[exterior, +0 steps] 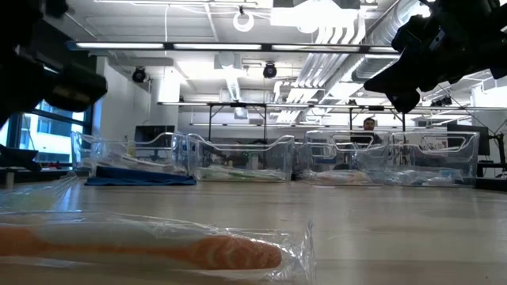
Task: Pick & Place Toothbrushes
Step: Put the green toothbrush into the middle left transparent bin
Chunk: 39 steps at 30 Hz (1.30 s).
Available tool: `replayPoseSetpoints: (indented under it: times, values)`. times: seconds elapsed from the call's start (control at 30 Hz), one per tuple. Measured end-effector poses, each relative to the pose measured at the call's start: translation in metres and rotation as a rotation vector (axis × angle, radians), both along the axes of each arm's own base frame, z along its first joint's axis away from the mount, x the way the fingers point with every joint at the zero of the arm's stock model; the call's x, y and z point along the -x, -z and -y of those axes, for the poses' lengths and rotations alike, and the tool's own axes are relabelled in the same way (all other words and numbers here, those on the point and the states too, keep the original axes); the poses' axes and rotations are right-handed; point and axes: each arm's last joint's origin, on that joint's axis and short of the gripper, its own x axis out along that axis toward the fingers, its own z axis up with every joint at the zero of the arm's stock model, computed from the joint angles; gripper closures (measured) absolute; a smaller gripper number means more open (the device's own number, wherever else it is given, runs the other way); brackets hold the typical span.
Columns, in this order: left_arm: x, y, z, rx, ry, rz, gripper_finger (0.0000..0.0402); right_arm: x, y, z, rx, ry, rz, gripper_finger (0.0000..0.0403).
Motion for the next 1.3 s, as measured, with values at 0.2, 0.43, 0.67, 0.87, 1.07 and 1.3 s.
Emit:
replayPoseSetpoints:
  times: [0.2, 0.43, 0.67, 0.87, 1.07, 1.3]
  values:
    - [-0.006, 0.019, 0.005, -0.014, 0.007, -0.042, 0.0268, 0.000, 0.000, 0.000, 0.000, 0.000, 0.000, 0.0401]
    - [-0.010, 0.036, 0.009, -0.010, 0.020, -0.104, 0.0268, 0.000, 0.000, 0.000, 0.000, 0.000, 0.001, 0.0401]
    - [-0.010, 0.039, 0.009, -0.023, 0.019, -0.115, 0.0278, 0.000, 0.000, 0.000, 0.000, 0.000, 0.000, 0.0401]
    - [-0.009, 0.040, 0.008, -0.032, 0.016, -0.116, 0.0339, 0.000, 0.000, 0.000, 0.000, 0.000, 0.000, 0.0401]
    - [-0.009, 0.040, 0.008, -0.033, 0.022, -0.116, 0.0387, 0.000, 0.000, 0.000, 0.000, 0.000, 0.000, 0.0401]
    - [-0.009, 0.039, 0.008, -0.032, 0.023, -0.114, 0.0382, 0.000, 0.000, 0.000, 0.000, 0.000, 0.000, 0.0401]
